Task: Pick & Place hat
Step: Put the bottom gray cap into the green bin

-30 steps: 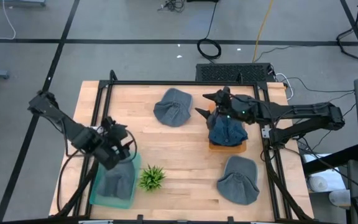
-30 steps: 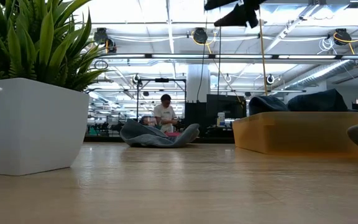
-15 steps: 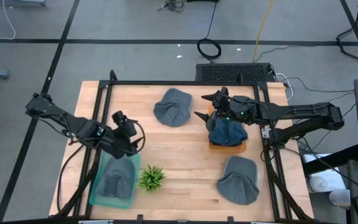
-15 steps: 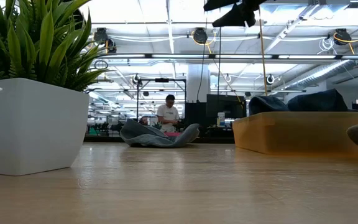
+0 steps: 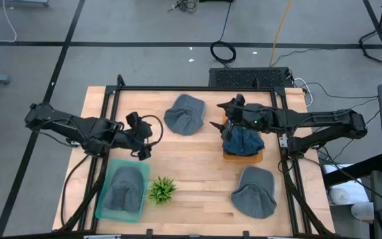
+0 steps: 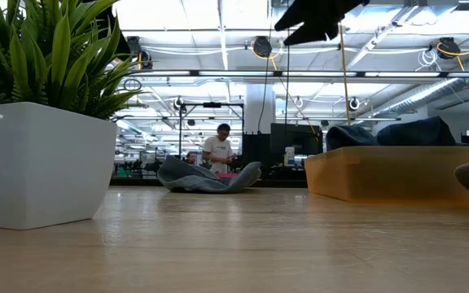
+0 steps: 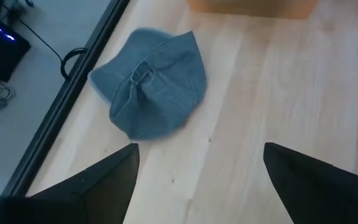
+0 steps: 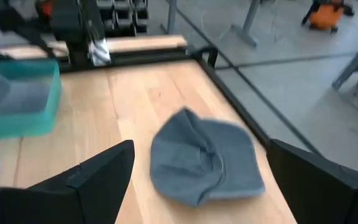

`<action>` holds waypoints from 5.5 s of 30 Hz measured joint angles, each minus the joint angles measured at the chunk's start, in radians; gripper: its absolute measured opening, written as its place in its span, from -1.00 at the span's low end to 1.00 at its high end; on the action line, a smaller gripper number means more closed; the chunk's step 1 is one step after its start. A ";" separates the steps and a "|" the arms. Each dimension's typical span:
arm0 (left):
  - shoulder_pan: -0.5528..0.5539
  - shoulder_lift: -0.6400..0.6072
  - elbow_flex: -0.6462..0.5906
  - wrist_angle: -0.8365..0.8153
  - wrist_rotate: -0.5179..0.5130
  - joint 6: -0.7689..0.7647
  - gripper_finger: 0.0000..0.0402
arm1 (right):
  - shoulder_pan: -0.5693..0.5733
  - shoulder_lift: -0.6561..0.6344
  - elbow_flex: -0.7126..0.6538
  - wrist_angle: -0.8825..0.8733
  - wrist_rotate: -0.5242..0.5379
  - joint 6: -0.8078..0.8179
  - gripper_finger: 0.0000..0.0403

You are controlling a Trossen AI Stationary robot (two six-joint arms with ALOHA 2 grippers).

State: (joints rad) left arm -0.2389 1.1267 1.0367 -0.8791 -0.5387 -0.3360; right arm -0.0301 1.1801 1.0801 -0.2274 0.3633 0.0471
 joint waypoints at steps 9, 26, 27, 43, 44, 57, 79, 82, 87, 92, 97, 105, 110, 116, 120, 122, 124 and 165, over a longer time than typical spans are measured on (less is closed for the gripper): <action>0.133 0.000 0.000 0.008 0.084 0.046 0.74 | 0.104 0.005 0.046 -0.168 0.000 0.037 0.75; 0.198 0.000 0.000 0.012 0.187 0.053 0.74 | 0.290 0.194 0.418 -0.865 0.032 0.553 0.75; 0.200 0.000 0.000 0.013 0.195 0.044 0.74 | 0.304 0.201 0.440 -0.889 -0.002 0.561 0.75; 0.201 0.001 0.000 0.012 0.383 -0.065 0.74 | 0.634 0.209 0.409 -0.580 -0.025 0.232 0.75; 0.201 0.001 0.000 0.012 0.393 -0.069 0.74 | 0.631 0.209 0.400 -0.552 -0.036 0.241 0.75; 0.233 0.001 0.000 0.016 0.499 -0.114 0.74 | 0.531 0.279 0.281 -0.504 -0.213 0.197 0.75; 0.211 0.001 0.000 -0.029 0.680 -0.166 0.74 | 0.541 0.379 0.273 -0.584 -0.315 0.123 0.75; 0.211 0.001 0.000 -0.052 0.678 -0.189 0.74 | 0.542 0.399 0.273 -0.627 -0.374 0.123 0.75; 0.211 0.001 0.000 -0.059 0.670 -0.176 0.74 | 0.527 0.454 0.273 -0.681 -0.466 0.115 0.75; 0.212 0.001 0.000 -0.060 0.670 -0.134 0.74 | 0.512 0.517 0.273 -0.698 -0.502 0.116 0.75; 0.212 0.001 0.000 -0.071 0.678 -0.177 0.74 | 0.512 0.564 0.273 -0.715 -0.582 0.160 0.75; 0.203 0.001 0.000 -0.155 0.680 -0.277 0.74 | 0.538 0.586 0.273 -0.734 -0.601 0.148 0.75; 0.204 0.001 0.000 -0.174 0.665 -0.266 0.74 | 0.535 0.585 0.261 -0.723 -0.571 0.085 0.75; 0.204 0.001 0.000 -0.168 0.662 -0.245 0.74 | 0.516 0.586 0.200 -0.718 -0.577 0.003 0.75; 0.204 0.001 0.000 -0.168 0.668 -0.241 0.74 | 0.512 0.586 0.164 -0.727 -0.577 -0.107 0.75; 0.204 0.001 0.000 -0.168 0.669 -0.238 0.74 | 0.514 0.586 0.162 -0.736 -0.578 -0.168 0.75; 0.204 0.001 0.000 -0.168 0.669 -0.238 0.74 | 0.509 0.586 0.162 -0.752 -0.582 -0.218 0.75; 0.206 0.001 0.000 -0.168 0.608 -0.305 0.74 | 0.477 0.566 0.173 -0.869 -0.435 -0.436 -0.99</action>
State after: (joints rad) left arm -0.0330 1.1275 1.0367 -1.0472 0.0696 -0.6406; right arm 0.4469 1.7457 1.2527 -1.0966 -0.0717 -0.3889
